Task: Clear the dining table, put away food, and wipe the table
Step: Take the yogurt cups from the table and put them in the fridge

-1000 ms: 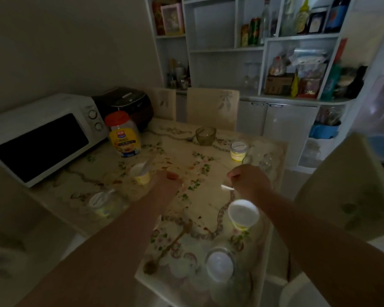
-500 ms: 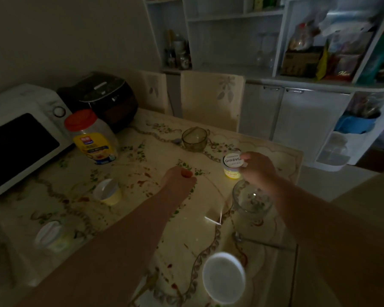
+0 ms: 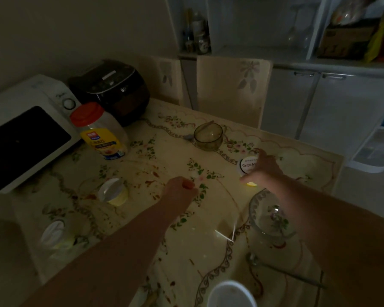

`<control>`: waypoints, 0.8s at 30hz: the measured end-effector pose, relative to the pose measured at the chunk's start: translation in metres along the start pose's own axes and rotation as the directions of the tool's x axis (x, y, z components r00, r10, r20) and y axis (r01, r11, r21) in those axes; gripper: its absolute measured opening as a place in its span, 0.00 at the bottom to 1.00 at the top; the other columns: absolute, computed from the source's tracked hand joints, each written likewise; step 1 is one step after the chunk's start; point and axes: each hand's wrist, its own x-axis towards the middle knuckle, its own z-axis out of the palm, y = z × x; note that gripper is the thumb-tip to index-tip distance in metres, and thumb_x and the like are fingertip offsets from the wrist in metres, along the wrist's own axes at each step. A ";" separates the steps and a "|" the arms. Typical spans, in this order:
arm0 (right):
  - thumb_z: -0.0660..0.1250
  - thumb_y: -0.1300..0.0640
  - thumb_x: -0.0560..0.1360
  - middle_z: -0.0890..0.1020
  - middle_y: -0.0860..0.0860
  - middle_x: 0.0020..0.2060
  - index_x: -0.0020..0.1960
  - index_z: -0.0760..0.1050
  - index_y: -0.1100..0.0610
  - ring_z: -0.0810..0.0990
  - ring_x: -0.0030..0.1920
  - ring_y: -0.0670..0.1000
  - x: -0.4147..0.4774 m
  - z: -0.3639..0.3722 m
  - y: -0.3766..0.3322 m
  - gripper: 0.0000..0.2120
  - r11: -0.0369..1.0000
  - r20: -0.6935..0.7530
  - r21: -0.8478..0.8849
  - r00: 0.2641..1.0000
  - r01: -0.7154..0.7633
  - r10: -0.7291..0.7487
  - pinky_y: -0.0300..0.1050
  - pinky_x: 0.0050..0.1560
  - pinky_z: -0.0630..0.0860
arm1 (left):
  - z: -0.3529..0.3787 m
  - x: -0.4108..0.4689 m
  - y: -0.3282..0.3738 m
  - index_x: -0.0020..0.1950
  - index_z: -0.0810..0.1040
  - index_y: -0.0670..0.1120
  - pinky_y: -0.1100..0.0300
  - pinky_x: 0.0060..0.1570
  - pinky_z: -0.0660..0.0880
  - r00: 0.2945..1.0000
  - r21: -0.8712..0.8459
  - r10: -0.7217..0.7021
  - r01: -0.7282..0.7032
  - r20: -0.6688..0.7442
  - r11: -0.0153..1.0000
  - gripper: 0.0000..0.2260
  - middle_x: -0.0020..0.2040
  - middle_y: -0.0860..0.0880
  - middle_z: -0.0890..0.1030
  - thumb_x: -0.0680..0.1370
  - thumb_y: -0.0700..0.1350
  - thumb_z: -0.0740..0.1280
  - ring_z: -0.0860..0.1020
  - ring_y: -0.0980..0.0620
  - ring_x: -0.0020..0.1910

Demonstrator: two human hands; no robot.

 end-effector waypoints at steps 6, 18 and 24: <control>0.81 0.55 0.59 0.68 0.59 0.63 0.71 0.60 0.55 0.71 0.64 0.61 0.005 0.006 0.000 0.47 1.000 -0.063 -0.020 0.998 0.004 -0.005 0.49 0.58 0.73 | -0.007 0.005 -0.008 0.53 0.78 0.44 0.52 0.49 0.79 1.000 -0.017 -0.025 0.025 -0.002 1.000 0.09 0.52 0.44 0.80 0.75 0.43 0.70 0.79 0.46 0.51; 0.81 0.52 0.59 0.74 0.55 0.63 0.69 0.69 0.58 0.74 0.63 0.55 -0.033 -0.007 -0.039 0.42 0.985 0.072 0.053 0.983 0.165 -0.168 0.43 0.56 0.73 | -0.033 -0.011 -0.020 0.46 0.77 0.47 0.60 0.37 0.74 1.000 -0.081 -0.002 0.002 -0.007 0.997 0.03 0.42 0.47 0.77 0.75 0.43 0.70 0.75 0.50 0.39; 0.82 0.47 0.50 0.75 0.55 0.61 0.65 0.71 0.57 0.75 0.60 0.57 -0.084 0.010 -0.072 0.46 0.961 0.278 0.215 0.932 0.176 -0.233 0.48 0.51 0.76 | -0.075 -0.031 -0.039 0.43 0.74 0.48 0.58 0.37 0.72 1.000 -0.114 0.008 -0.011 -0.022 0.993 0.05 0.42 0.46 0.76 0.76 0.41 0.68 0.72 0.51 0.34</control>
